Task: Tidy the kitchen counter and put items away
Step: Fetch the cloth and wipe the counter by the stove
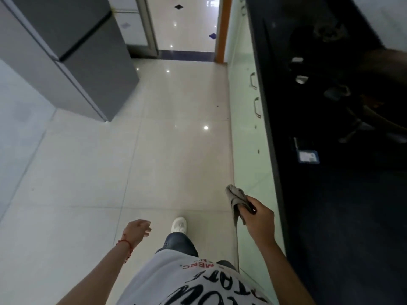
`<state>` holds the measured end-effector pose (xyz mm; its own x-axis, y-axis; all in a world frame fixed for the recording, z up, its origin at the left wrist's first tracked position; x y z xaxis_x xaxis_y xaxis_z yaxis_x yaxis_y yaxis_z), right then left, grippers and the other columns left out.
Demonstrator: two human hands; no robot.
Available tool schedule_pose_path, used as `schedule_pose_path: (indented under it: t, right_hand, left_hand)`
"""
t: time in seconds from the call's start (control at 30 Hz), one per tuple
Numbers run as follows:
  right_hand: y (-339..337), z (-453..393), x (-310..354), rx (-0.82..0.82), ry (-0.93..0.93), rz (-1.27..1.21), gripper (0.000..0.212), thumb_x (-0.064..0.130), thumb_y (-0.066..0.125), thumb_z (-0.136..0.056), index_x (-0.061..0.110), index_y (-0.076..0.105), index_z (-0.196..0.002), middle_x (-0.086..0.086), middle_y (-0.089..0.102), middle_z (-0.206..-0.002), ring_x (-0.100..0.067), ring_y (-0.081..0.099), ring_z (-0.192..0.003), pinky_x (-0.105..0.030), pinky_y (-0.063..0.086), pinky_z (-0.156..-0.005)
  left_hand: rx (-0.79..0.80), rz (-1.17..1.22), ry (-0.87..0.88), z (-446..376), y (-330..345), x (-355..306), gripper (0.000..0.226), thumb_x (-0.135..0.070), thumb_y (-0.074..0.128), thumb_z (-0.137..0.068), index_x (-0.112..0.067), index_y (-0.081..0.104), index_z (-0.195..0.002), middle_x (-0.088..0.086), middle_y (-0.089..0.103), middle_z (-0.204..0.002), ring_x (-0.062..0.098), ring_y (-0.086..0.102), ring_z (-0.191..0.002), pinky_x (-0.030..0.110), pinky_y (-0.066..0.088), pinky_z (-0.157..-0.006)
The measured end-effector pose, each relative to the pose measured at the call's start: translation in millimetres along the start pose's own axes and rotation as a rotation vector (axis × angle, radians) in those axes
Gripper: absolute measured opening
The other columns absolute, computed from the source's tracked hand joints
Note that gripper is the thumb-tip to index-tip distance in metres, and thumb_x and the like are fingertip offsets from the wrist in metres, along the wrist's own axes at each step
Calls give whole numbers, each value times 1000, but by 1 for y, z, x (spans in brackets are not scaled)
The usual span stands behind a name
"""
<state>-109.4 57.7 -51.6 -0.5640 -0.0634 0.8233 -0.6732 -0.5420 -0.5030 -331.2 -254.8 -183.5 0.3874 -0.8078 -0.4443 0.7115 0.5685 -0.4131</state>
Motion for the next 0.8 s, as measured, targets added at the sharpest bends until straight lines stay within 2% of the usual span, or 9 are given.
schedule_pose_path:
  t: [0.1,0.23,0.3,0.4,0.53,0.63,0.8]
  right_hand:
    - [28,-37,-5,-5,119,38,19,14,64,-84,9,70,-100,14,62,-69,2,61,-61,-9,44,-54]
    - [49,-83,-17,-63,266,138,21,17,62,-84,4,70,-99,-13,71,-85,-25,61,-77,-28,43,-67]
    - [55,-101,-17,-88,309,168,21,15,61,-85,3,69,-100,-17,71,-90,-24,56,-74,-28,40,-68]
    - [60,-129,-12,-118,342,193,19,14,60,-85,2,69,-97,-14,66,-80,-24,54,-71,-26,38,-59]
    - [70,-170,-13,-104,409,183,17,14,61,-85,2,70,-92,-8,60,-69,-26,56,-69,-28,39,-61]
    - [80,-222,-8,-87,429,202,19,16,62,-84,2,71,-94,-9,62,-72,-27,58,-71,-28,39,-65]
    - [97,-320,22,-28,431,182,21,15,61,-85,2,70,-99,-14,67,-83,-26,57,-74,-27,40,-64]
  left_hand:
    - [-12,5,-87,-29,-36,8,25,-8,48,-91,9,60,-105,17,61,-82,23,54,-65,22,42,-48]
    - [6,22,-160,-63,-70,-1,25,-10,48,-91,7,61,-104,13,61,-77,21,52,-61,24,36,-54]
    - [22,31,-171,-80,-78,-21,24,-11,48,-91,5,60,-104,14,61,-81,20,52,-62,25,36,-55]
    - [59,49,-157,-106,-78,-68,18,-13,48,-91,-1,59,-98,15,61,-87,18,53,-63,24,37,-57]
    - [111,81,-85,-146,-70,-151,16,-16,48,-92,-5,58,-97,10,61,-84,16,53,-67,23,37,-56]
    - [127,79,-31,-186,-70,-216,14,-17,48,-92,-8,57,-98,3,60,-74,13,54,-64,22,37,-55]
    - [86,8,-25,-237,-89,-293,26,-15,48,-91,2,60,-108,3,59,-71,14,53,-62,22,35,-52]
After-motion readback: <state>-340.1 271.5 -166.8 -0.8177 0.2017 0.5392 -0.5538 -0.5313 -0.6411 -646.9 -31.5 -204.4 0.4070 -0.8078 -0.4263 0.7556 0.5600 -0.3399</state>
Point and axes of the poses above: each hand's wrist, its own z-axis away from the middle knuckle, its own y-axis out of the palm, x = y × z, the point moved 10 cm from there along -z, towards the middle knuckle
